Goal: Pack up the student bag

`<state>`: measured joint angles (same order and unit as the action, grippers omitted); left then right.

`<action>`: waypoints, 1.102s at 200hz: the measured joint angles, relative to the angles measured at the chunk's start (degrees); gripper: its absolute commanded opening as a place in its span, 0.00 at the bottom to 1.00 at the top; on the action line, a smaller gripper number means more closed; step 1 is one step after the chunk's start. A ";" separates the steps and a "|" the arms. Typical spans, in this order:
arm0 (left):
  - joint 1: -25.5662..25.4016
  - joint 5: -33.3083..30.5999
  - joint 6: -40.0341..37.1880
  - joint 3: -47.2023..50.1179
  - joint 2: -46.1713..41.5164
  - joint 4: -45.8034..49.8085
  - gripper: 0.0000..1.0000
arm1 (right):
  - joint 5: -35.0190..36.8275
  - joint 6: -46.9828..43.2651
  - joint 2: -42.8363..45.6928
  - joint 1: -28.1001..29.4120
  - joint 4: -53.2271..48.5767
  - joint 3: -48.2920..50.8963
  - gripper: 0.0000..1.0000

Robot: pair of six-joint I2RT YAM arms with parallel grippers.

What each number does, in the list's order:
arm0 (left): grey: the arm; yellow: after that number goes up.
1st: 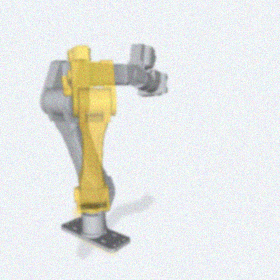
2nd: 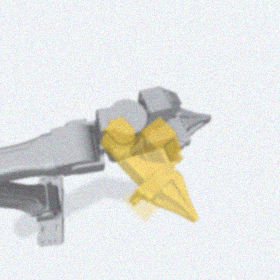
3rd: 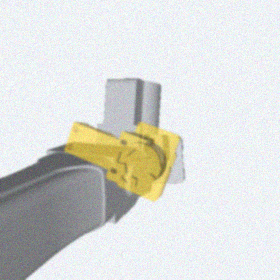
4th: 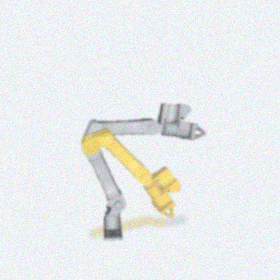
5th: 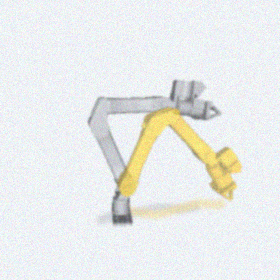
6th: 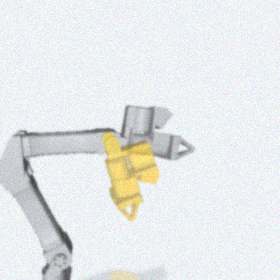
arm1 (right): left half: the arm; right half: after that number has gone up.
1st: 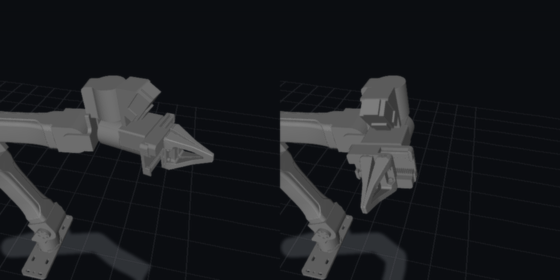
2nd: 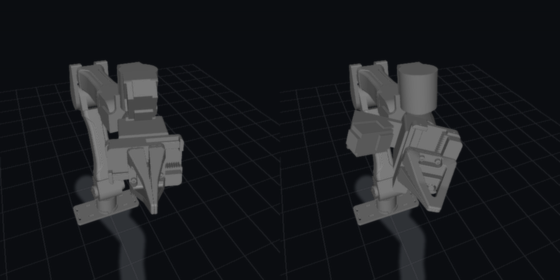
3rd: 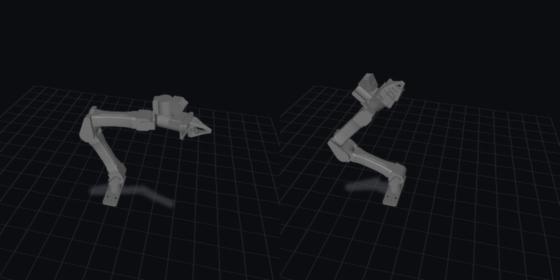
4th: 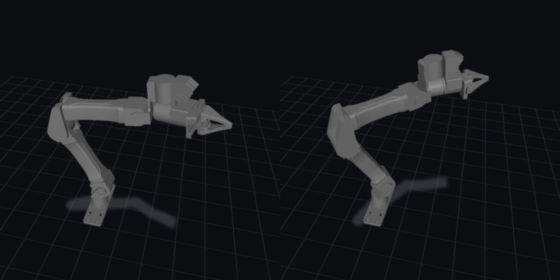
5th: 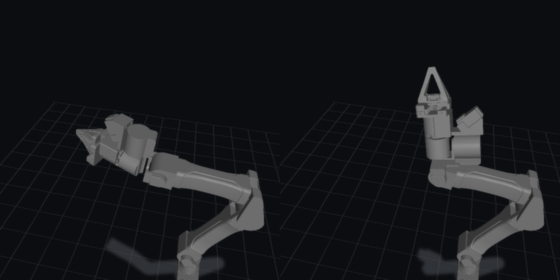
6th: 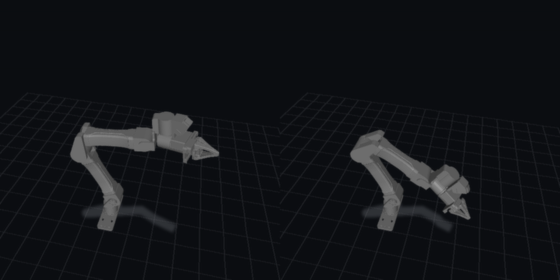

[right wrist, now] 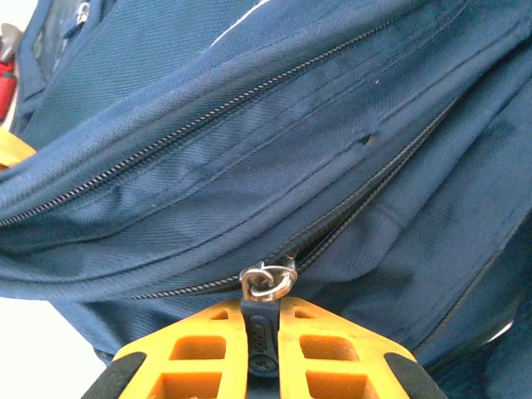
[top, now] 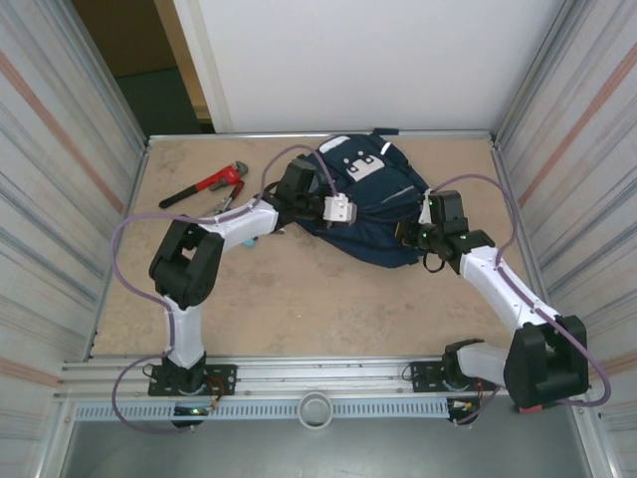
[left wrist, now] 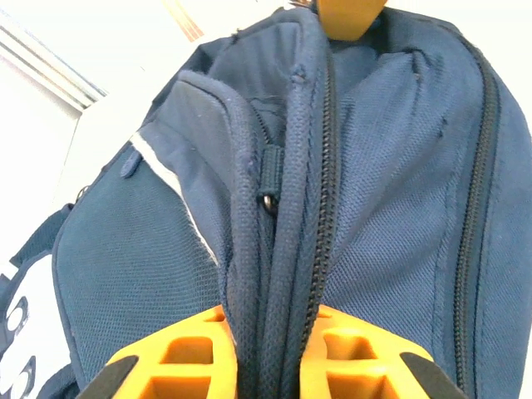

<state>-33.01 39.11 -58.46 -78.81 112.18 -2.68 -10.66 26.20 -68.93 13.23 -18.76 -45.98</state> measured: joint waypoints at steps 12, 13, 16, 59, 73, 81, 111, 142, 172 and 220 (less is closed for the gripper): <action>1.11 0.70 0.81 0.00 0.00 -0.48 0.37 | -0.15 -0.70 -0.44 0.96 1.05 -0.13 0.00; 1.22 0.72 1.07 0.00 0.00 -0.50 0.38 | -0.11 -0.79 -0.46 1.07 1.11 -0.13 0.00; 1.46 0.70 1.38 0.00 0.00 -0.52 0.42 | 0.15 -0.98 -0.55 1.46 1.20 -0.17 0.00; 3.56 -1.42 5.20 6.25 -6.10 -0.09 0.71 | 1.88 -1.66 -1.16 8.02 1.60 -0.35 0.00; 1.99 -1.90 6.03 8.90 -10.25 -0.13 0.73 | 1.90 -1.66 -1.16 9.73 1.73 -0.61 0.00; 0.24 -2.56 6.03 9.64 -12.37 -0.11 0.73 | 1.92 -1.66 -1.16 10.82 1.81 -0.96 0.00; -6.40 -5.88 5.53 8.00 -12.98 0.68 0.68 | 1.62 -1.64 -1.14 13.68 2.64 -1.95 0.00; -7.15 -8.33 4.46 5.90 -8.52 3.41 0.47 | 1.49 -1.62 -1.09 14.56 3.10 -1.95 0.00; -5.64 -7.65 4.55 5.90 -7.91 4.39 0.15 | 2.36 -1.57 -1.01 14.23 2.78 -1.86 0.00; -1.03 -2.32 5.51 6.69 -8.46 5.42 0.06 | 3.39 -0.90 -0.83 5.11 2.16 -0.70 0.00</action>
<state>-34.04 36.80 -52.95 -72.12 103.72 2.74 -7.27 25.30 -69.76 18.35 -16.60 -46.68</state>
